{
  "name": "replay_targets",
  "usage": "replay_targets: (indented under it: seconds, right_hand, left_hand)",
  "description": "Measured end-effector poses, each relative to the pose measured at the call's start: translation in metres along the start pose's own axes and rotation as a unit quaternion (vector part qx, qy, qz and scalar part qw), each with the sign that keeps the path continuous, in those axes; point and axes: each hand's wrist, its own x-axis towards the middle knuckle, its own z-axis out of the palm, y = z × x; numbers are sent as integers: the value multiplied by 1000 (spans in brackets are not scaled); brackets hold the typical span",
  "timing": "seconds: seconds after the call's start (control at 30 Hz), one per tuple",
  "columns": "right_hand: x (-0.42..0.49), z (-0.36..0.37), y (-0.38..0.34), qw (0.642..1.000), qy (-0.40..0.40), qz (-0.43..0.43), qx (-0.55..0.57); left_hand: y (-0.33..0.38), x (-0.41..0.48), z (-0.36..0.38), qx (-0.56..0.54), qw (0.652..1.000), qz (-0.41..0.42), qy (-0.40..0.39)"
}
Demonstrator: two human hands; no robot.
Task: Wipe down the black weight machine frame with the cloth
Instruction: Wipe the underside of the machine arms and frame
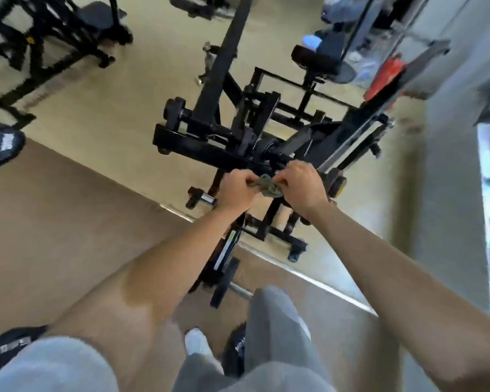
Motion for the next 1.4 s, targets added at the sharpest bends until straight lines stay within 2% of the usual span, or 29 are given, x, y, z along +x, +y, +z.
replay_targets:
  seconds: [0.27, 0.37, 0.57, 0.67, 0.77, 0.9, 1.03, 1.2, 1.4]
  right_hand:
    - [-10, 10, -26, 993, 80, 82, -7]
    - [-8, 23, -36, 985, 136, 106, 11]
    - [36, 63, -75, 969, 183, 166, 31]
    - [58, 85, -96, 941, 238, 217, 107]
    - [65, 98, -124, 901, 263, 246, 242]
    - [74, 101, -155, 851, 281, 261, 358]
    - [87, 92, -191, 814, 253, 274, 445]
    - [115, 89, -246, 778, 291, 336, 445]
    - [139, 86, -303, 746, 323, 388, 434]
  left_hand:
    - [-1, 18, -37, 78, 981, 138, -110]
    - [-18, 33, -52, 132, 967, 190, -105]
    - [-56, 70, -84, 250, 915, 303, -90]
    - [-68, 77, -100, 278, 895, 343, -68]
    - [-86, 81, -125, 286, 882, 374, -35]
    - [-117, 89, -158, 284, 882, 377, 5]
    - [-142, 91, -191, 268, 886, 379, 19]
    - [-175, 105, -216, 191, 907, 371, 54]
    - [-203, 131, -227, 85, 948, 307, -24]
